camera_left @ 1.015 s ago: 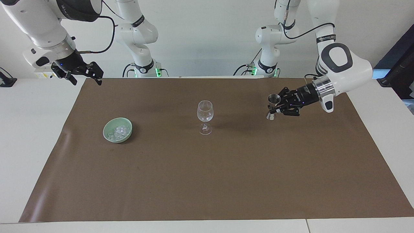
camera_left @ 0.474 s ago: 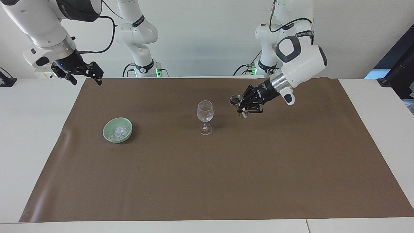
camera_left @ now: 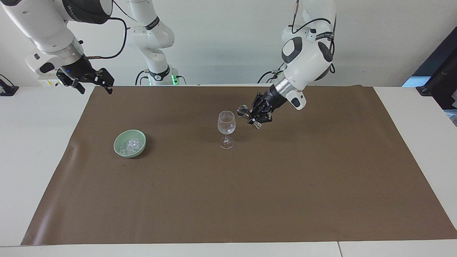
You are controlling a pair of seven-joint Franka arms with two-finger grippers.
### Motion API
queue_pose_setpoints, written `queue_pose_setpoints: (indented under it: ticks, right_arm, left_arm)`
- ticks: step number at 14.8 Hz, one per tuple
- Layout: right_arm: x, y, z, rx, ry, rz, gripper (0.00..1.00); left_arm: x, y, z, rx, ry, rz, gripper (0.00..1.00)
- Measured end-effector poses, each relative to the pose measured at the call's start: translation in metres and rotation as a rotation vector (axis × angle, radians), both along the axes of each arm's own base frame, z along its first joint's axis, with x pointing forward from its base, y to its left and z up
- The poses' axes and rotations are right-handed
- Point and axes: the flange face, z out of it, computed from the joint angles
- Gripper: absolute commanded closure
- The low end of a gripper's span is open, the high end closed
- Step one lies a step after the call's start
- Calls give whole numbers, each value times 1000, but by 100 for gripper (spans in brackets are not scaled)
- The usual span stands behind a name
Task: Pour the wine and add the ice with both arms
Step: 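Carry the jigger over the clear glass and tilt it to pour, then carry the jigger back while the right gripper reaches into the bowl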
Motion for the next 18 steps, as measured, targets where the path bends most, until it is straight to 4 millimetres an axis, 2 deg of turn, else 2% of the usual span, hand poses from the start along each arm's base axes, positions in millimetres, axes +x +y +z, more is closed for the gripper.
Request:
queue_pose_setpoints:
  ticks: [5, 11, 18]
  right_arm:
    - [0, 0, 0, 0, 0, 0, 0]
    - [0, 0, 0, 0, 0, 0, 0]
    - [0, 0, 0, 0, 0, 0, 0]
  left_arm:
    - [-12, -21, 1, 150, -66, -31, 100]
    - [-31, -48, -2, 231, -121, -117, 100]
    - [-37, -55, -2, 345, -194, -149, 100]
